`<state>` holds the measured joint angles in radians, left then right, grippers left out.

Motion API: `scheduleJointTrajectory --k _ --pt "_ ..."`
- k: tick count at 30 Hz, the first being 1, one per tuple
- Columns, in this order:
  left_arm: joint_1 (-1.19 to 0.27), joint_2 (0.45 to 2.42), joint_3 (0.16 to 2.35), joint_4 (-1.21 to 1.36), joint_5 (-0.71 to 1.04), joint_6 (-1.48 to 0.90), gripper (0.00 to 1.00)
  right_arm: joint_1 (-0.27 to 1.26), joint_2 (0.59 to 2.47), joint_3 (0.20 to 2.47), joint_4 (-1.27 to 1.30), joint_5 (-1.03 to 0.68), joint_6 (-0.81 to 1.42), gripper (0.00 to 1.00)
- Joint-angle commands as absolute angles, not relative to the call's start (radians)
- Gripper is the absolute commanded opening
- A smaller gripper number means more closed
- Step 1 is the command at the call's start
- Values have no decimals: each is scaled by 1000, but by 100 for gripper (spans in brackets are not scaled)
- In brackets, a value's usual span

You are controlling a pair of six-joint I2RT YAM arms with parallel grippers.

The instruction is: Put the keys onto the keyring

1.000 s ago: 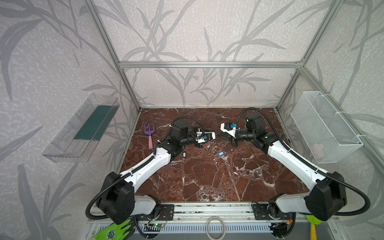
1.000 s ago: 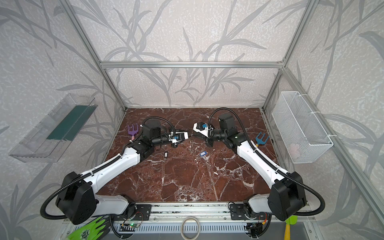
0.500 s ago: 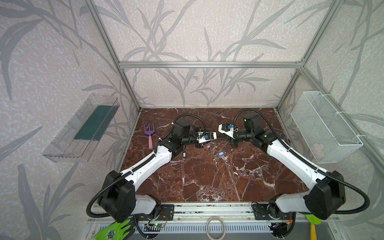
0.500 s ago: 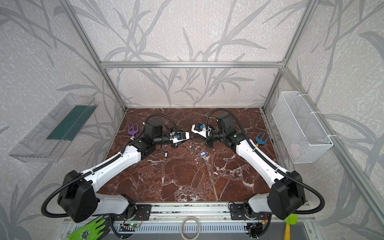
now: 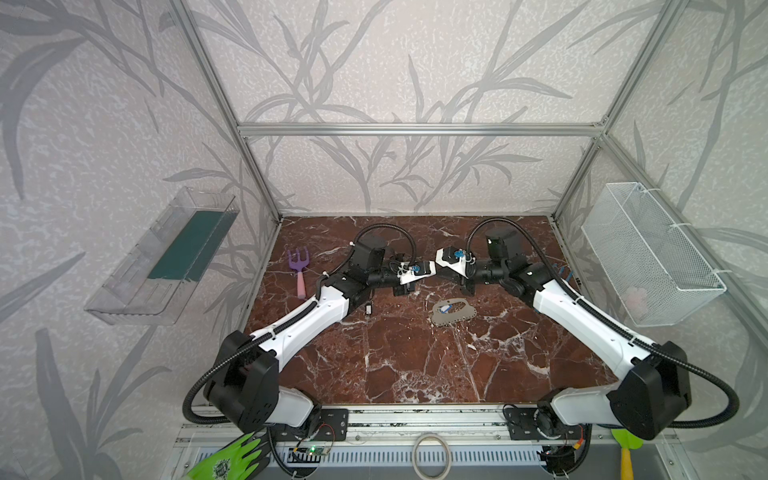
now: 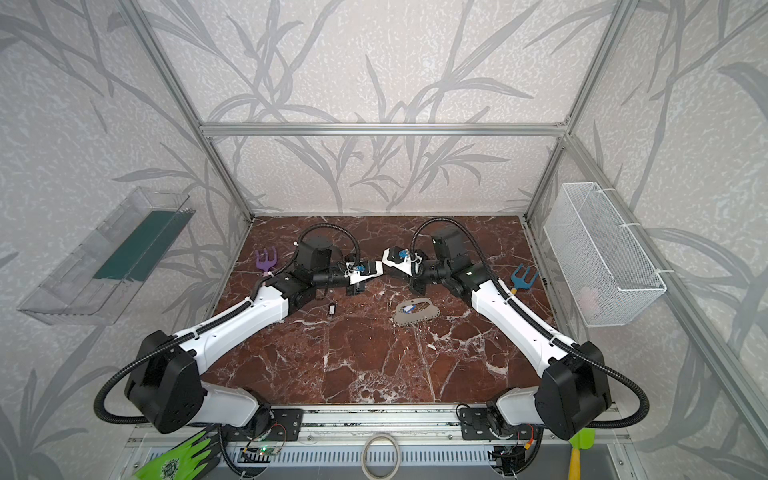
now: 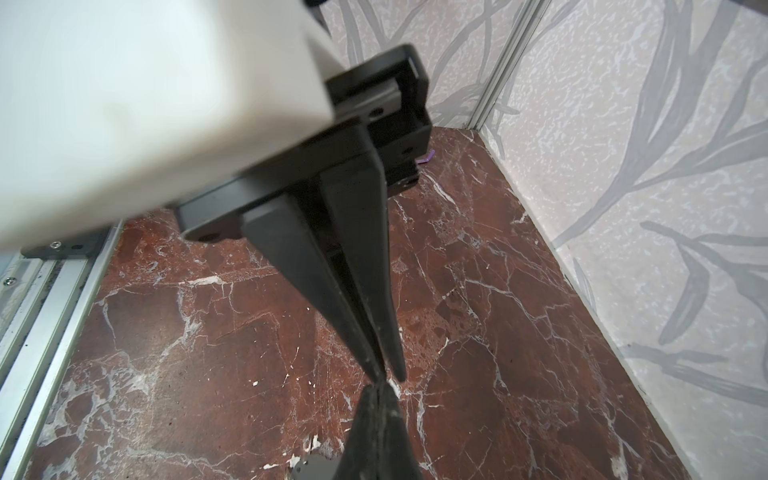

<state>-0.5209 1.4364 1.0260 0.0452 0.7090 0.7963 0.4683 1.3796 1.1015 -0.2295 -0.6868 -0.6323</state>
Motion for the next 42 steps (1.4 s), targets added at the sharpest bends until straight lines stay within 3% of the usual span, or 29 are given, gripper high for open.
scheduleJointTrajectory --k 1,5,10,16,22,33,42 --pt "-506 1470 998 21 740 786 13 422 1385 1028 -182 -651 -564 2" --pt "-507 1513 980 72 752 755 19 363 1393 982 -210 -561 -508 25" --pt "-508 1568 948 203 728 675 24 345 1391 921 -235 -369 -242 32" --pt "-509 1597 934 308 725 631 25 366 1423 909 -396 -111 186 30" --pt "-510 1595 922 318 718 630 26 382 1435 818 -384 -23 503 31" --pt "-512 1554 895 285 700 653 26 385 1547 833 -354 -64 555 29" --pt "-512 1552 891 275 693 667 26 387 1598 845 -349 -85 559 20"
